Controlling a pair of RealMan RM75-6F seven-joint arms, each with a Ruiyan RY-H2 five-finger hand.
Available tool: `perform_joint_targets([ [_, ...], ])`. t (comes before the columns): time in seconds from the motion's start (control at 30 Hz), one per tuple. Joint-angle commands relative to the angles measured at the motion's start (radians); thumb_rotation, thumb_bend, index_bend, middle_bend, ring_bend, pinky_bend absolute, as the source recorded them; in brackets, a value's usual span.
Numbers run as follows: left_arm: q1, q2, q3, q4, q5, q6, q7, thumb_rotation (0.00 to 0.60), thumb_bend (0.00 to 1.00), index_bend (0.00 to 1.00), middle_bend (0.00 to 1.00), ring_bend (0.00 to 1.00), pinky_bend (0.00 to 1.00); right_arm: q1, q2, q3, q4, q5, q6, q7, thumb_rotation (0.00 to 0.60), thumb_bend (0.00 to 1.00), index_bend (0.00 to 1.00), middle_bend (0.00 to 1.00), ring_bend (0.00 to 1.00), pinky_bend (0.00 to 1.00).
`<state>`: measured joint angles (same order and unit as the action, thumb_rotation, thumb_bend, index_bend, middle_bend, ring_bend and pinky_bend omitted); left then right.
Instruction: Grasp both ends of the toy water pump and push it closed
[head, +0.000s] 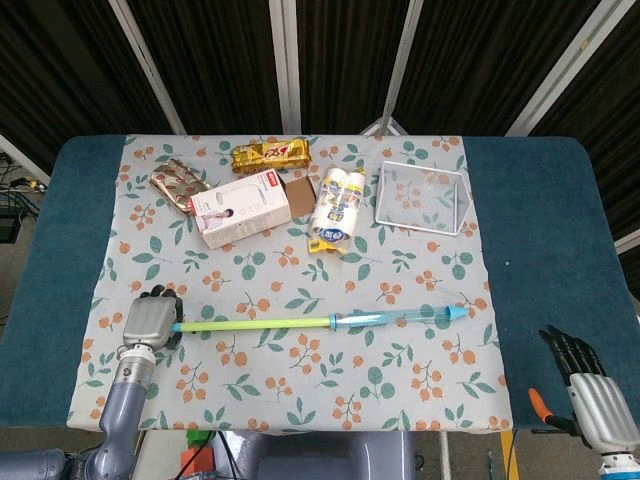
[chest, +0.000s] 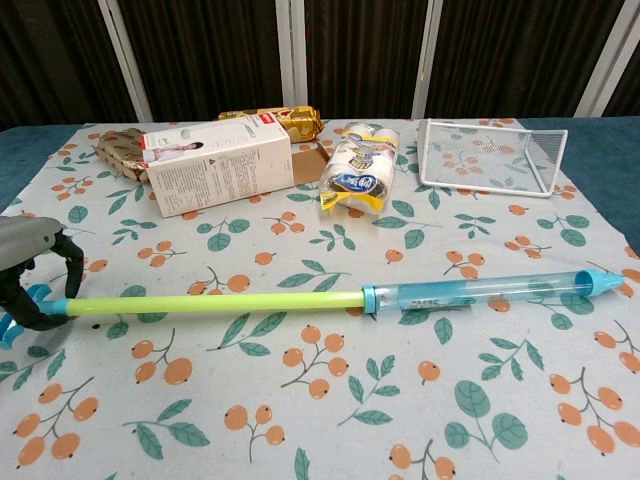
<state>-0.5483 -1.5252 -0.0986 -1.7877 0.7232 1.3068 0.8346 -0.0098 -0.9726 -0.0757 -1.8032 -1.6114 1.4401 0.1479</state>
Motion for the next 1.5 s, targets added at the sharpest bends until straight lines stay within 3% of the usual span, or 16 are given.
perform_joint_targets([
  [0.03, -0.001, 0.02, 0.004, -0.025, 0.022, 0.007, -0.004, 0.6, 0.55, 0.59, 0.26, 0.15, 0.25, 0.023, 0.012, 0.01, -0.039, -0.004, -0.02, -0.035, 0.6, 0.42, 0.0, 0.0, 0.0, 0.0],
  [0.2, -0.002, 0.05, 0.006, -0.063, 0.045, 0.014, -0.01, 0.6, 0.55, 0.59, 0.26, 0.15, 0.25, 0.075, 0.023, 0.047, -0.138, 0.027, -0.077, -0.102, 0.6, 0.42, 0.0, 0.0, 0.0, 0.0],
  [0.4, -0.004, 0.075, 0.009, -0.091, 0.054, 0.013, -0.015, 0.6, 0.55, 0.59, 0.26, 0.15, 0.25, 0.165, -0.001, 0.118, -0.242, 0.164, -0.184, -0.241, 0.6, 0.42, 0.0, 0.0, 0.0, 0.0],
  [0.73, -0.018, 0.114, -0.003, -0.128, 0.049, 0.015, -0.01, 0.6, 0.55, 0.6, 0.26, 0.15, 0.25, 0.366, -0.161, 0.239, -0.272, 0.561, -0.294, -0.621, 0.6, 0.42, 0.0, 0.0, 0.0, 0.0],
  [1.07, -0.026, 0.139, 0.002, -0.138, 0.035, 0.009, -0.011, 0.6, 0.55, 0.6, 0.26, 0.15, 0.25, 0.478, -0.256, 0.244, -0.178, 0.846, -0.283, -0.804, 0.6, 0.42, 0.0, 0.0, 0.0, 0.0],
  [1.5, -0.039, 0.143, 0.007, -0.143, 0.026, 0.012, -0.008, 0.6, 0.55, 0.6, 0.27, 0.15, 0.25, 0.547, -0.36, 0.215, -0.04, 0.976, -0.299, -0.841, 0.6, 0.42, 0.02, 0.0, 0.0, 0.0],
])
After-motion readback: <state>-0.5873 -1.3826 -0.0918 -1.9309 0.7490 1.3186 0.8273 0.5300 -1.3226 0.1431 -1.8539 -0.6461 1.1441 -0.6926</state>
